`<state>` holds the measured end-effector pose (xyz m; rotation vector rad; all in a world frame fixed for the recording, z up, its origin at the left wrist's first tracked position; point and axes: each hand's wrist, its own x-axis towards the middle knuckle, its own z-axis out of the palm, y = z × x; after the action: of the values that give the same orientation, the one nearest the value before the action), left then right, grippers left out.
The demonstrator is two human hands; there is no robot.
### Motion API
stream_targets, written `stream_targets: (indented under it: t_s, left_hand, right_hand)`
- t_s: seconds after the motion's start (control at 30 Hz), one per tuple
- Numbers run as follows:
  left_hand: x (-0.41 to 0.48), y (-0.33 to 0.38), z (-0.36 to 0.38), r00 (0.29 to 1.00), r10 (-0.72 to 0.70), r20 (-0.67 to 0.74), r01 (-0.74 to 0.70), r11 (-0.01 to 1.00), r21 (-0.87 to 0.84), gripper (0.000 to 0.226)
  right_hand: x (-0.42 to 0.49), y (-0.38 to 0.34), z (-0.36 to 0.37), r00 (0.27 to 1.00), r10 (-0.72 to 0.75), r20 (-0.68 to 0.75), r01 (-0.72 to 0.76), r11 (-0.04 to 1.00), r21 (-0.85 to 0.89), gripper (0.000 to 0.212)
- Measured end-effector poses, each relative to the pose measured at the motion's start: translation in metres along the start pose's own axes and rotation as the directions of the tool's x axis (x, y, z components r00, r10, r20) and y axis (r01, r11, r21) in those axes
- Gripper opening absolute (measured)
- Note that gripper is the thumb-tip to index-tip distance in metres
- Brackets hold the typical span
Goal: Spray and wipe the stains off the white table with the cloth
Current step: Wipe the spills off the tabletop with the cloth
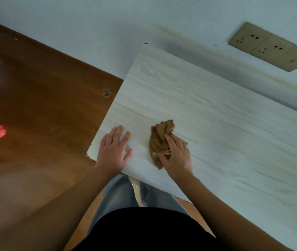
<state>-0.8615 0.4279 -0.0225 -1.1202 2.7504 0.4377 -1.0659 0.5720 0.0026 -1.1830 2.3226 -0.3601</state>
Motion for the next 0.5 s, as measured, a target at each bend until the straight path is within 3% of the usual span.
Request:
stream_targets:
  t_s: [0.3,0.5]
  left_hand:
    - [-0.013,-0.015,-0.012,1.0,-0.023,0.021,0.024,0.999,-0.048,0.059]
    - [-0.024,-0.033,-0.014,0.996,-0.088,0.0,0.088,0.992,-0.087,0.06]
  right_hand:
    - [0.044,-0.01,0.004,0.944,-0.313,0.106,0.326,0.931,-0.162,0.068]
    - [0.149,-0.06,0.002,0.953,-0.298,0.046,0.301,0.929,-0.214,0.066]
